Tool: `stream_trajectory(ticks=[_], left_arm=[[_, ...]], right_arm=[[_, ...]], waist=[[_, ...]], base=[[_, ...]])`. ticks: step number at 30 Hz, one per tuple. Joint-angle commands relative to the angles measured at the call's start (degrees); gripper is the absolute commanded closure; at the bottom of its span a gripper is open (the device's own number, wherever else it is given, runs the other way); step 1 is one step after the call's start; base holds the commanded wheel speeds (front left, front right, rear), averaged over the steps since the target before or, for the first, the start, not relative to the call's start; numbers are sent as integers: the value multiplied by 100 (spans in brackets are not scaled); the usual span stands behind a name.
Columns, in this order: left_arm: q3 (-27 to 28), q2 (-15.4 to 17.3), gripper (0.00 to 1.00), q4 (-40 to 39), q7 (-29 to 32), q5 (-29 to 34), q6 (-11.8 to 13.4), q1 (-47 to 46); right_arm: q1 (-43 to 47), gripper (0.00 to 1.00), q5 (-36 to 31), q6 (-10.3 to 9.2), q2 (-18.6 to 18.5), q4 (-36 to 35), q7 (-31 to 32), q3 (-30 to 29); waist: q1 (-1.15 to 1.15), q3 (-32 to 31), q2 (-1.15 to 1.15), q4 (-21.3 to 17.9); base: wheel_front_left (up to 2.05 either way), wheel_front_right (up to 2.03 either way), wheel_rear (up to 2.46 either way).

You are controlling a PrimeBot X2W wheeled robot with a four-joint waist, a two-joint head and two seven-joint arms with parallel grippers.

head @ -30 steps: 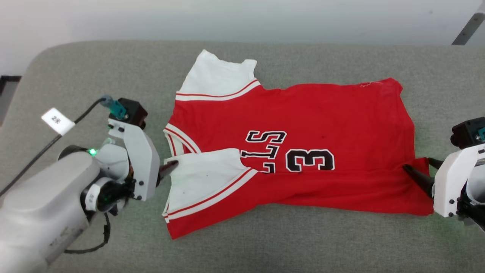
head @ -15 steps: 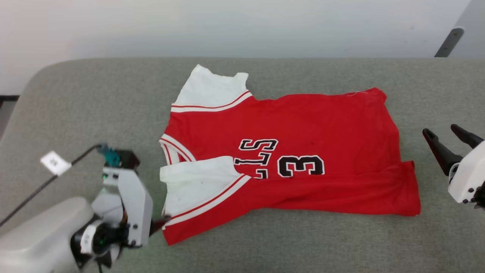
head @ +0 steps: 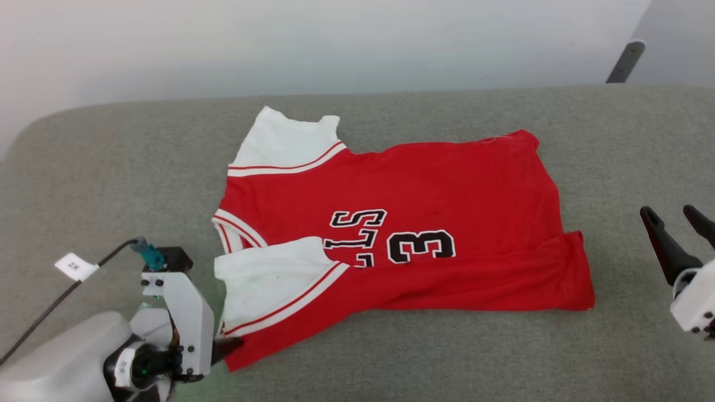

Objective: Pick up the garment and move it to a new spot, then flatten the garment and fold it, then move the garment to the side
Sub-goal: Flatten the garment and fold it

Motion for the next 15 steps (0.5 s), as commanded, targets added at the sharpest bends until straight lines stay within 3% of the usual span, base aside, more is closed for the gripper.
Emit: stream_trajectory(ticks=[1, 9, 10, 11, 12, 15], left_arm=[[25, -55, 0, 116, -52, -16, -81, 70], [12, -489, 0, 1038, -230, -72, -640, 167], [5, -539, 29, 1127, -193, -99, -704, 178], [-4, -570, 29, 1205, -192, -76, -773, 153], [14, -612, 100, 1292, -216, -93, -813, 134], [-2, -664, 100, 1497, -176, -50, -861, 54]], right_arm=[[117, 0, -74, -4, 62, -111, 38, -65], [611, 0, -83, -4, 495, -696, 352, -409], [675, 0, -66, -4, 525, -734, 443, -387], [725, 0, -34, -4, 540, -776, 516, -361], [771, 0, -11, -4, 558, -805, 603, -364], [918, 0, 32, -4, 527, -833, 991, -258]], waist=[[0, 36, 0, -57], [0, 145, 0, -173], [0, 162, 0, -186], [0, 181, 0, -199], [0, 196, 0, -207], [0, 241, 0, -219]], base=[[0, 0, 0], [0, 0, 0], [0, 0, 0], [0, 0, 0], [0, 0, 0], [0, 0, 0]])
